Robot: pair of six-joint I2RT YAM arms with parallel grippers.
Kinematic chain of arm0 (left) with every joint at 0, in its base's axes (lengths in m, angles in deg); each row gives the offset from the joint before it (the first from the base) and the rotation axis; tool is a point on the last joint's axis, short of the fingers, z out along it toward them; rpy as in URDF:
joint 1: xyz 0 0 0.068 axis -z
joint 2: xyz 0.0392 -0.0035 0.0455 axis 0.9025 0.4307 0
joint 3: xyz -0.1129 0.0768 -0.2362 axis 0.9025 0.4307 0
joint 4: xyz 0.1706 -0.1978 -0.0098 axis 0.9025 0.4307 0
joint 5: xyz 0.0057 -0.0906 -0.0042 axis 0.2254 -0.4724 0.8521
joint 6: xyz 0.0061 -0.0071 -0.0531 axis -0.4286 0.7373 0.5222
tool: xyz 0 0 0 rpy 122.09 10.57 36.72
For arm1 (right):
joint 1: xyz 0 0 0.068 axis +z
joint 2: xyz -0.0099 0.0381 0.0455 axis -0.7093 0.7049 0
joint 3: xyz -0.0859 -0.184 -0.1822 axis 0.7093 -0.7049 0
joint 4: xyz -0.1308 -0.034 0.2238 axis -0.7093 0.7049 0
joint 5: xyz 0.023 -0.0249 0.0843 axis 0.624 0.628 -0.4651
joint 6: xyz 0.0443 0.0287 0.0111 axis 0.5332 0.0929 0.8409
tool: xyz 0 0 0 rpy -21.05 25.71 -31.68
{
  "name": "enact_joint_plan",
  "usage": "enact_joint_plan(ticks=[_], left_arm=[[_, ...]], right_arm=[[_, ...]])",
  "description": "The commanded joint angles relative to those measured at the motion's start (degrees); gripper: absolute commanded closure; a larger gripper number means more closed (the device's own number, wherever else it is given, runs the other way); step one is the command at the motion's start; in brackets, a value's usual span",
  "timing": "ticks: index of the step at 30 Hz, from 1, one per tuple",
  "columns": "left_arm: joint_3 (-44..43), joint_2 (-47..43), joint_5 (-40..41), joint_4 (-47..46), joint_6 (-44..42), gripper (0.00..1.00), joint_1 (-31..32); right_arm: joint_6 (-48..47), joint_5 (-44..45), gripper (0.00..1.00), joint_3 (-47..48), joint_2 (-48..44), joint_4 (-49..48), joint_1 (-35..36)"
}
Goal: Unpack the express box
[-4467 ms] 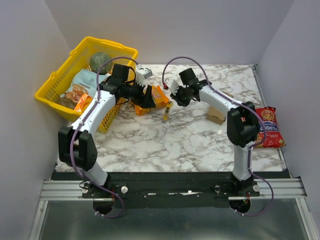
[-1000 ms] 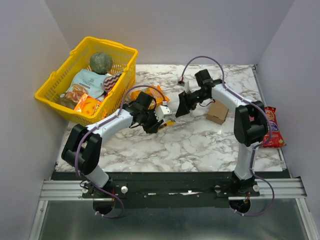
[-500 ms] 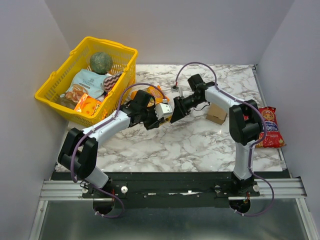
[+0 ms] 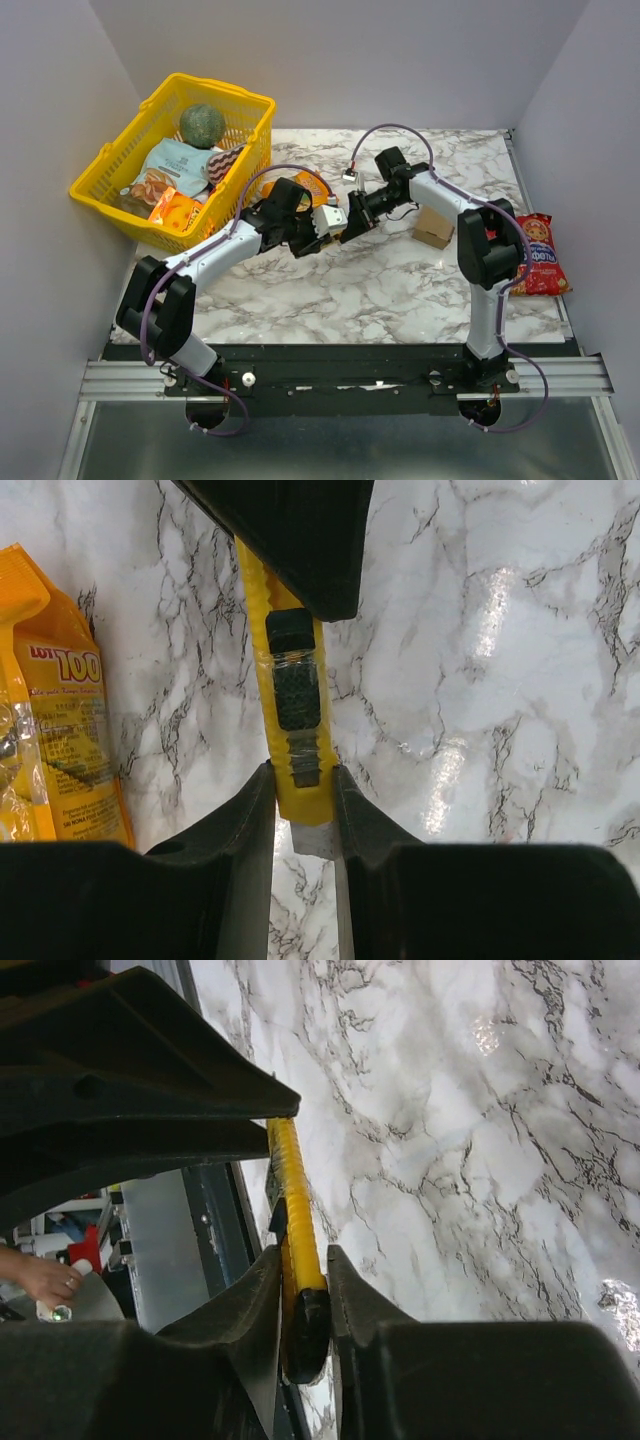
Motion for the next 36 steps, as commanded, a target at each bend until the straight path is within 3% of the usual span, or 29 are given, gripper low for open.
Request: enact_joint_plan(ticks=[1,3,4,5,6,7,9,12,16,19,22,27,32,36], left_arm=[[-1.54,0.08,-1.6,-0.85,-0.92,1.0,0.42],[-1.54,0.34,-1.17,-1.03,-0.31,0.98,0.42],[-1.72,0.43,-0.99,-1.2,0.13,0.9,0.34],[-1.98,0.7,-0.9,-1.12,1.35,0.79,0.42],[-2.33,0.87,-0.64,-1.03,2.32,0.57,0.42],[-3.38,1.13,0.41,-0.77,3.63,0.51,0.34],[-5.66,1.05,-0.19,1.07,6.35,0.38,-0.28],[-11.02,0.26,-1.86,4.15,11.71,0.3,-2.29],[-15.86,-0.97,-5.72,4.6,17.6,0.28,-6.33],[-17.27,-0.62,-13.36,3.46,22.26,0.29,-10.37],[-18.68,0.08,-19.17,4.67,20.36,0.3,-11.26],[-20.97,2.02,-23.57,7.58,9.39,0.34,-11.27],[-20.7,3.41,-24.63,0.12,11.99,0.34,-11.27],[-22.46,5.0,-25.07,-1.11,12.96,0.36,-11.27]], right_arm=[[-0.15,-2.2,0.85,1.79,1.03,-1.36,-0.04],[-0.94,-2.38,0.91,1.53,0.51,-1.36,-0.04],[-1.29,-2.29,0.97,1.44,0.24,-1.45,-0.04],[-1.56,-2.12,0.99,1.26,-0.19,-1.45,-0.04],[-1.91,-0.55,1.0,1.09,-0.63,-1.45,-0.04],[-2.17,0.16,0.99,0.82,-1.77,-1.19,-0.04],[-4.62,0.0,0.99,0.73,-3.27,-0.4,-0.22],[-7.52,-0.01,1.0,1.44,-6.43,1.45,-0.83],[-11.39,2.45,1.0,3.63,-8.46,2.85,-2.06],[-17.63,4.47,1.0,6.18,-9.77,4.78,-2.5],[-22.64,6.93,1.0,6.71,-12.06,4.18,-2.41],[-28.78,9.05,1.0,12.67,-12.07,6.36,-2.33],[-33.72,8.08,1.0,23.3,-9.43,15.59,-1.8],[-39.25,10.8,1.0,23.59,-10.74,17.53,-0.13]])
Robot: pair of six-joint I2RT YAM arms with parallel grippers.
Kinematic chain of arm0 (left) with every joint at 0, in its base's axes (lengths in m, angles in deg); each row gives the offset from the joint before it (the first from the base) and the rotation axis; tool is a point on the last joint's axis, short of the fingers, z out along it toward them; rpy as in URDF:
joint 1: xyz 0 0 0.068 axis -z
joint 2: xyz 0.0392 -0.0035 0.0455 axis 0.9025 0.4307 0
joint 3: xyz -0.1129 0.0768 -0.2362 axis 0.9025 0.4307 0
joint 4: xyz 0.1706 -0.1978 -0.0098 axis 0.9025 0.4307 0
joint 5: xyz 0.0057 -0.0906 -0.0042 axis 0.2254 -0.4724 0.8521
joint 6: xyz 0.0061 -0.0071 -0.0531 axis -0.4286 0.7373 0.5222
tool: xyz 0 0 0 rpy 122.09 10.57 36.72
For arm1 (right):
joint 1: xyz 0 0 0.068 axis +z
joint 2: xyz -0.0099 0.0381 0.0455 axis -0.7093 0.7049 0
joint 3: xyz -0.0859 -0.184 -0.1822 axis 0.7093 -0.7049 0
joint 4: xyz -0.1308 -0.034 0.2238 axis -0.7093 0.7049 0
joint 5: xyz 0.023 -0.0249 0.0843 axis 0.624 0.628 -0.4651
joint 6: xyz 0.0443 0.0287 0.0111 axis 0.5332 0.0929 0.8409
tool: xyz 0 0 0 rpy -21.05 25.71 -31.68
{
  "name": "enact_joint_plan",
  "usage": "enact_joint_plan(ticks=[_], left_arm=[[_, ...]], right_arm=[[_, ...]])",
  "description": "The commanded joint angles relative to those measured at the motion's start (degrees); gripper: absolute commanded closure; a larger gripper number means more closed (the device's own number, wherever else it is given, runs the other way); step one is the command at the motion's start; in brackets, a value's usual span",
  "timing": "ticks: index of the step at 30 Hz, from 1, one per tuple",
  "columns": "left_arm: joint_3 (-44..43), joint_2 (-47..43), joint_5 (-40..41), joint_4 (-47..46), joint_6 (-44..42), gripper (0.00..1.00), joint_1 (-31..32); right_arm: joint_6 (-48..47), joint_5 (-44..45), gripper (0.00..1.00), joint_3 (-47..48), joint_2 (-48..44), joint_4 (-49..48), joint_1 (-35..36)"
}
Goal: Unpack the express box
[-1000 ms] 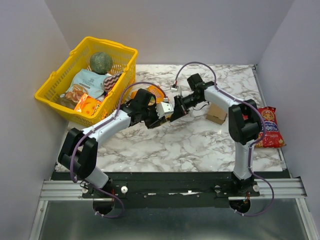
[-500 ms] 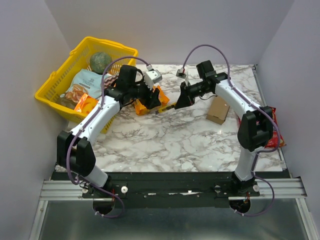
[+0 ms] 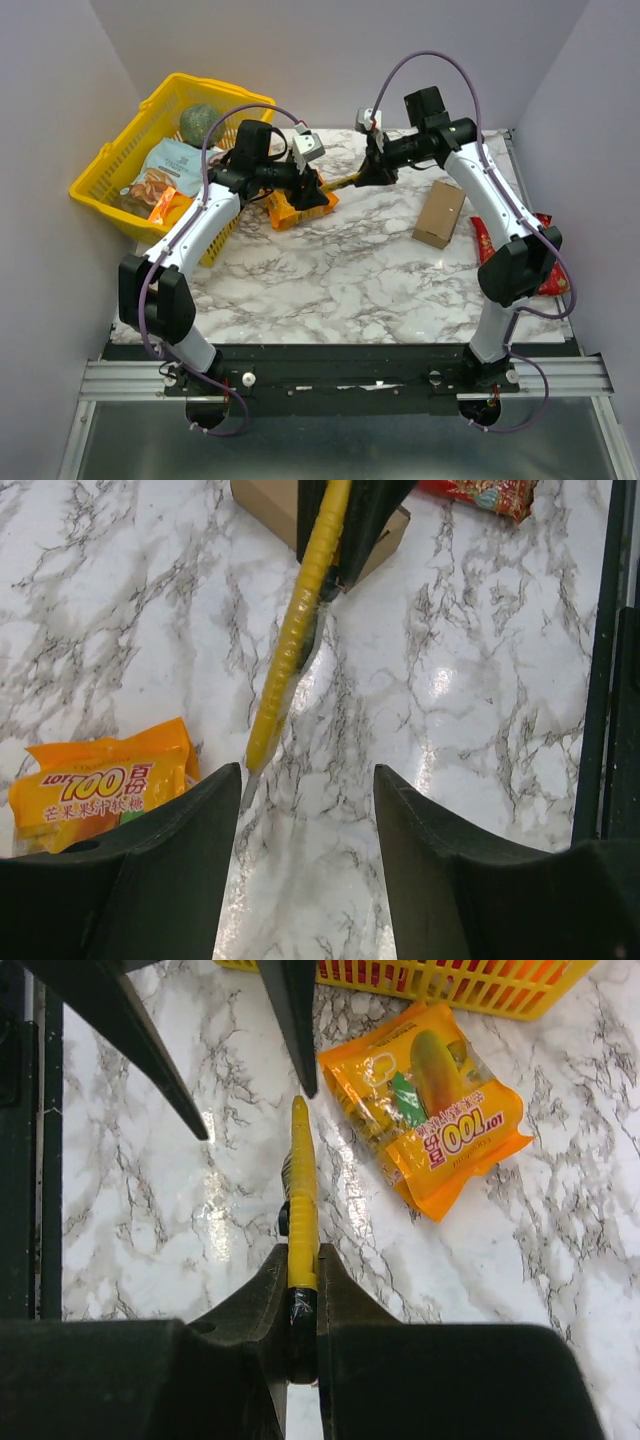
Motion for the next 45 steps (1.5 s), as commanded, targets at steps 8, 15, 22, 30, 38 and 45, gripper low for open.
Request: enact_joint_plan(ticks=[8,15,22,30,38,45], left_arm=[[-1.59,0.96,-3.19,-3.29,-0.63,0.43,-0.01],[-0.88,1.57,-4.6,0.32,-3.01,0.47,-0.01],[-2.11,3.15,-6.27,2.42,-3.27,0.54,0.08],[-2.99,4.47,-7.59,3.22,-3.54,0.61,0.25],[-4.22,5.79,-8.99,3.13,-3.19,0.75,0.61],[-5.1,7.11,-10.93,3.83,-3.27,0.92,0.61]], right_arm=[[-8.32,2.47,1.0,1.4,-0.65,7.52,2.63],[-5.16,1.94,0.99,2.54,-0.12,6.72,2.63],[-4.19,1.76,1.0,2.46,-0.3,6.46,2.63],[-2.26,1.5,1.0,2.46,-0.39,5.41,2.63],[-1.02,1.5,0.99,2.28,-0.04,4.7,2.72],[1.25,1.32,1.0,1.84,-0.21,3.47,2.8]])
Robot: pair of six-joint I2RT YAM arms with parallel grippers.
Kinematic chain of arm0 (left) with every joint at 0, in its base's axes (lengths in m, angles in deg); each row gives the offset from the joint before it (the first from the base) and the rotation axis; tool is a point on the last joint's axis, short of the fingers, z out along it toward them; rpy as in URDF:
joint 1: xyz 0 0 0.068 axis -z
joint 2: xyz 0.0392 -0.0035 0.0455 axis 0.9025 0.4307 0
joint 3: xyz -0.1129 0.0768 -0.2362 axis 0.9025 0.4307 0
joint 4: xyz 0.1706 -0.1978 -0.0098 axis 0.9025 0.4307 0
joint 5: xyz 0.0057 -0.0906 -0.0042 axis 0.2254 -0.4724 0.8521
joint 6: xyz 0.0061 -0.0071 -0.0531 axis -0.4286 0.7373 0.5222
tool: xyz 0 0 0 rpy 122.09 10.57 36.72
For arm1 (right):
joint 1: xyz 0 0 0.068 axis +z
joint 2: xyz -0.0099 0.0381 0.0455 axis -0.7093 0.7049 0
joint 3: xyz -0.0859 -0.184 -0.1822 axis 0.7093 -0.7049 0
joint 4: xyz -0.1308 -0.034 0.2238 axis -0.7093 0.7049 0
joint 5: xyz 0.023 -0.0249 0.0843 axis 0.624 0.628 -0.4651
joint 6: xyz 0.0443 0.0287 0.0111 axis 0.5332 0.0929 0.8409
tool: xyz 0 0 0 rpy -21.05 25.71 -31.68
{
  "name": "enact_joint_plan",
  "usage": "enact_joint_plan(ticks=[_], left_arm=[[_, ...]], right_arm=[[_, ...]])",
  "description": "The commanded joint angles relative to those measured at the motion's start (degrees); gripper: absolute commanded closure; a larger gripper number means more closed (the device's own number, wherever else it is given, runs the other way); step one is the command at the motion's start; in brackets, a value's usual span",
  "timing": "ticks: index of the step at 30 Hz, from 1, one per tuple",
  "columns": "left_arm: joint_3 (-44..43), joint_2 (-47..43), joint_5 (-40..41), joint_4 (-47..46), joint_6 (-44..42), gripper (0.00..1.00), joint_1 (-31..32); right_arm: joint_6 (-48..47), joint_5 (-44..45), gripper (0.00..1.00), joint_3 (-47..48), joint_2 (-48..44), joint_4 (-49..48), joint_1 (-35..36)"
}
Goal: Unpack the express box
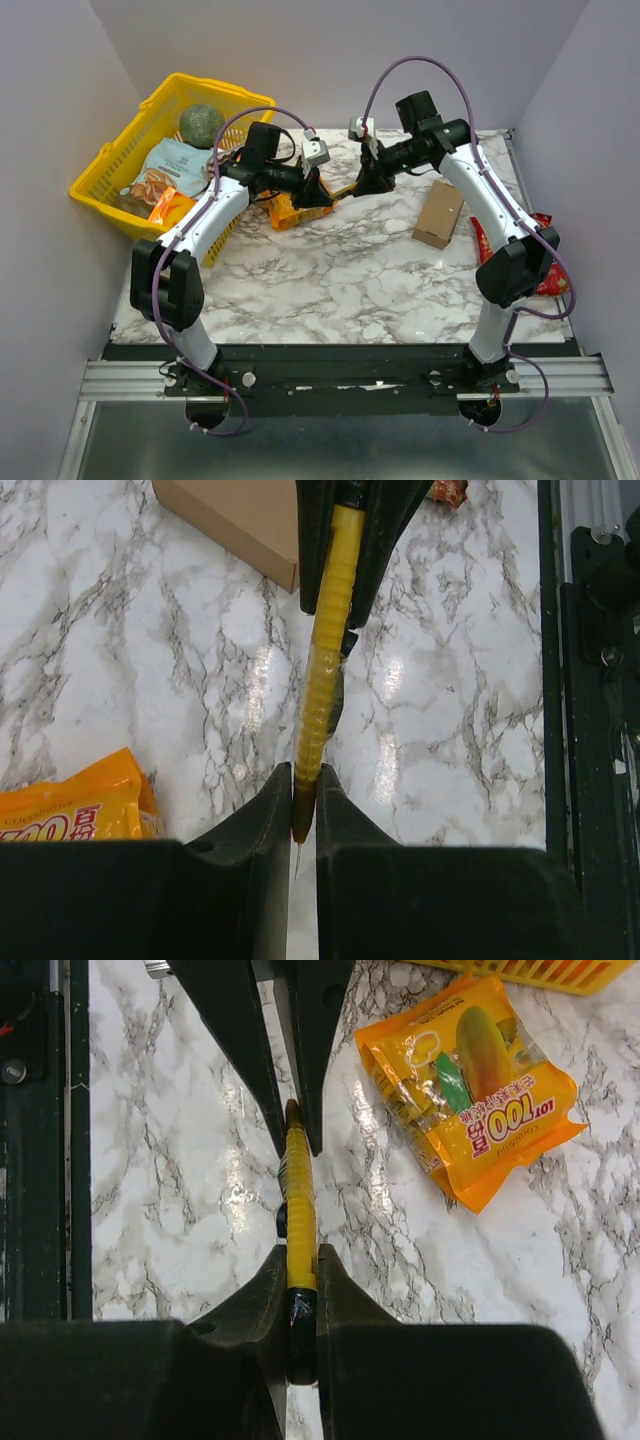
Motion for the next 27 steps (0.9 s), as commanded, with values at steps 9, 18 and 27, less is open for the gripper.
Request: enact_joint_plan(ticks=[9,18,27], left_arm=[[-2.09,-0.13,-4.09,2.25,-2.33,1.0,-0.51],[-2.97,-0.31,-7.43,-2.58,3.02,1.0,-1.04],[-3.58,1.71,-7.7,-10.49,10.22,1.0,0.72]], right_arm=[[13.5,-2.1,0.44,8.18,1.72,-0.73,-1.88],[17.66,-17.23,0.33,8.82,3.13,1.73,-8.48],[13.51,-17.94,0.35,8.28,3.83,3.68,-7.07]])
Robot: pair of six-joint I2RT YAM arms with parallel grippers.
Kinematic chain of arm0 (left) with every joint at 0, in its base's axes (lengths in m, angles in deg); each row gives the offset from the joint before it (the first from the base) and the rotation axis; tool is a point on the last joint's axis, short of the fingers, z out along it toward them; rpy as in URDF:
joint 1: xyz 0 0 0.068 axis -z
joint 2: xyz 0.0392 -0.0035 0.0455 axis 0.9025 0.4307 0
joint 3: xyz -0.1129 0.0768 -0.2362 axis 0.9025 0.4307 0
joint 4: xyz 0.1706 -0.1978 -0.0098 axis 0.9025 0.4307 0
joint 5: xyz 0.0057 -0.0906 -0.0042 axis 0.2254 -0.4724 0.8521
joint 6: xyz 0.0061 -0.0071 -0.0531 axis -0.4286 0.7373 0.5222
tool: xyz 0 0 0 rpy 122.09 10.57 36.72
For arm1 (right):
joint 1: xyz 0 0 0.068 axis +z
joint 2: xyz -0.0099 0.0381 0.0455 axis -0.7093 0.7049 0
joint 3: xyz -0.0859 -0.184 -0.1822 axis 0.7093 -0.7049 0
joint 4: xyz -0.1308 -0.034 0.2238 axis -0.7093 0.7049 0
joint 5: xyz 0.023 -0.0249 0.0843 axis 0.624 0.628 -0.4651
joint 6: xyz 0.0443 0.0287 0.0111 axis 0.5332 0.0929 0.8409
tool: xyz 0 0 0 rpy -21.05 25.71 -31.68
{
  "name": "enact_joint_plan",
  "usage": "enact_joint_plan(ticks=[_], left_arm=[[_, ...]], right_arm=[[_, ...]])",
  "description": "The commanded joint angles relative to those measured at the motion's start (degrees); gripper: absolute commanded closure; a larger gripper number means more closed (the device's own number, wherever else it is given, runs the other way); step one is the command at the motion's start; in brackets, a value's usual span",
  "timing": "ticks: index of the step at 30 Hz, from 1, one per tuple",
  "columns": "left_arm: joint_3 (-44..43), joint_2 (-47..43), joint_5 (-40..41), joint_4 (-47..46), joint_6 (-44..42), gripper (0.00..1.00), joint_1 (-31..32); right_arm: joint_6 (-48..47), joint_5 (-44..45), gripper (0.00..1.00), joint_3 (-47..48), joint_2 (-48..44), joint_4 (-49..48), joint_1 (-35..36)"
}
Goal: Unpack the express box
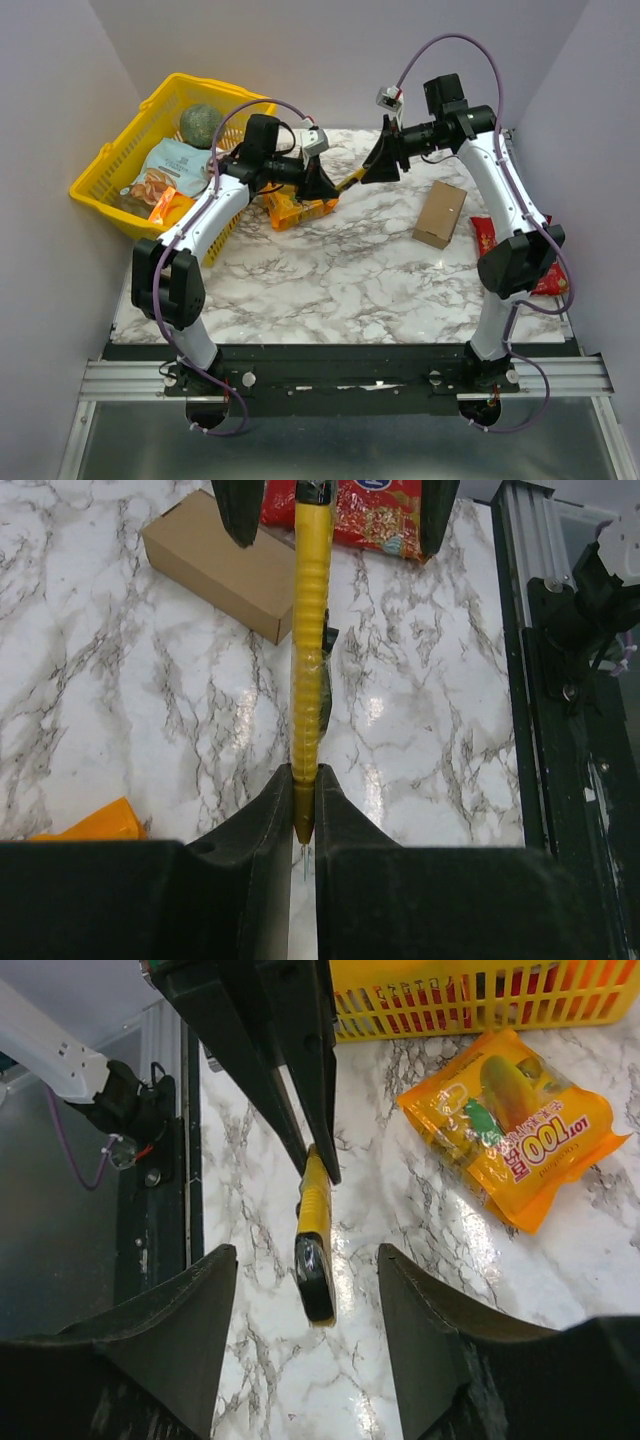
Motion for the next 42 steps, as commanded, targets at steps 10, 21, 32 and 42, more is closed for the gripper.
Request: enact_joint_plan(ticks=[10,21,32,42], left_arm=[[0.91,1.67,-1.33,-21.36,18.27,1.0,2.14],[2.58,1.93,-1.07,-25.08,22.42,1.0,2.23],[4.34,2.99,-0.98,-31.58,28.22,1.0,2.49],[4.87,3.6,-0.98,-34.83,31.04,1.0,2.67]], right_arm=[[-0.28,-1.98,0.4,0.73,1.28,0.9,2.23],[0.78,-0.92,0.46,0.2,1.19,-0.16,2.31],[3.06,-0.66,0.57,0.28,1.28,-2.35,2.49],[4.3,-0.22,0.64,0.02,1.36,-3.67,2.75]])
